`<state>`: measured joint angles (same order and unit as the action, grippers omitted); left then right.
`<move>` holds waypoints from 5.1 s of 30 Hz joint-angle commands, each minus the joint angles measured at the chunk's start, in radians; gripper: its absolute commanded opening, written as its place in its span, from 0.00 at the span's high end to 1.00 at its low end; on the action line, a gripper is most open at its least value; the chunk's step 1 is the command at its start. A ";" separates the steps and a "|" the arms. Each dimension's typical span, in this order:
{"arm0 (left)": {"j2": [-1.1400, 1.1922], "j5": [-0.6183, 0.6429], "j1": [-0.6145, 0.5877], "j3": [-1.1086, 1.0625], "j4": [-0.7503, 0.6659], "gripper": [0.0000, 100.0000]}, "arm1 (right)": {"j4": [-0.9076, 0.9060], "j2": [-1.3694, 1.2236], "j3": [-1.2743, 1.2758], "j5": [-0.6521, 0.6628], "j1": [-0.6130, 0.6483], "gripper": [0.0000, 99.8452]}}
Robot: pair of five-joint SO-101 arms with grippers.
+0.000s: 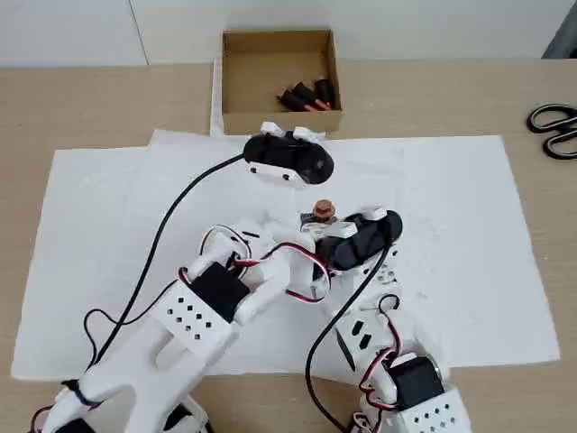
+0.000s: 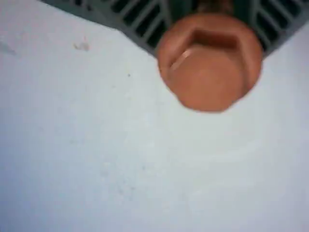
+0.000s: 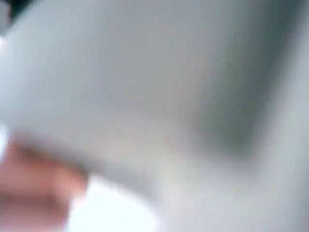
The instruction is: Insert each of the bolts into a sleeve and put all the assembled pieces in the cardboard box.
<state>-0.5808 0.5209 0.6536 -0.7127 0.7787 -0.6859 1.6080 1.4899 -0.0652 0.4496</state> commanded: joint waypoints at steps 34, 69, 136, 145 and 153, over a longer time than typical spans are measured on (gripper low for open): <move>-0.041 -0.011 -0.071 0.145 0.198 0.75 | -0.001 0.019 0.009 -0.006 0.005 1.00; -0.040 -0.431 -0.701 0.145 0.400 0.75 | -0.071 -0.496 -0.799 0.037 -0.303 1.00; -0.041 -0.476 -0.704 0.254 0.511 0.75 | -0.268 -2.770 -3.175 0.222 -0.142 0.86; -0.041 -0.529 -0.701 0.509 0.663 0.75 | -0.573 -2.407 -3.172 0.218 -0.139 0.86; -0.043 -0.531 -0.695 0.673 0.764 0.75 | -0.980 -2.049 -3.172 0.219 -0.124 0.86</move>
<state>-0.5946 -0.0008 -0.0460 -0.1327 1.5136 -1.5159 -0.6291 -1.6402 0.1450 0.3099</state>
